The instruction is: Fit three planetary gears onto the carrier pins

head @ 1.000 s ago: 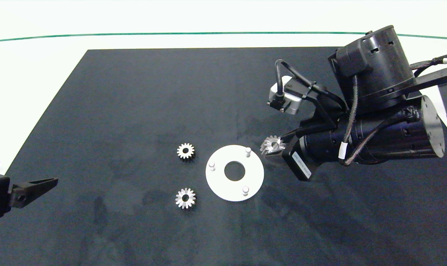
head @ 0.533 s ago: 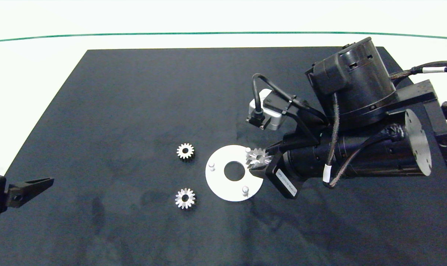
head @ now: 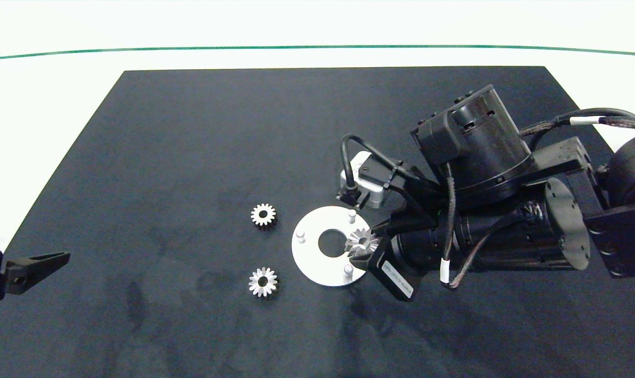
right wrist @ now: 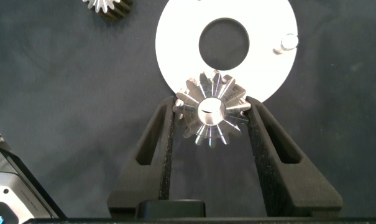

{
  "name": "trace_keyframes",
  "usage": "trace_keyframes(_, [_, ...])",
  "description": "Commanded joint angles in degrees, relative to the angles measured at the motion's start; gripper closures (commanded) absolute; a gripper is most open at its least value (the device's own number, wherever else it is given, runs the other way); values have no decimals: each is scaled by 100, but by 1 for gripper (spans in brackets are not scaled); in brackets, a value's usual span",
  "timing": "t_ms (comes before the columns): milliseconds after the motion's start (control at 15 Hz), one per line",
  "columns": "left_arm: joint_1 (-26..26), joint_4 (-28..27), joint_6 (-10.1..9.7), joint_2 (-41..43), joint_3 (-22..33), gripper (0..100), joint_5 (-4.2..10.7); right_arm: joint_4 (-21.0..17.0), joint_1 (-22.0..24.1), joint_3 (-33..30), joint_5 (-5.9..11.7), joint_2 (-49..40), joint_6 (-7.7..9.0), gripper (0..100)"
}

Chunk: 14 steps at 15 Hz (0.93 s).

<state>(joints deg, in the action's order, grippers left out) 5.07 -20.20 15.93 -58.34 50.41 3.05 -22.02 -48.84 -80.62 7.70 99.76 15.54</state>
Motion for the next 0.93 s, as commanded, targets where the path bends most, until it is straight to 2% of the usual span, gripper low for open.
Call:
trace_keyframes(67, [3,-19,15,7,-5,0,3,-13,-73,20,12,167,1,69])
trace_keyframes(933, [3,-19,24,25,-22,0,3,4,-38,20,29,483,-7,69])
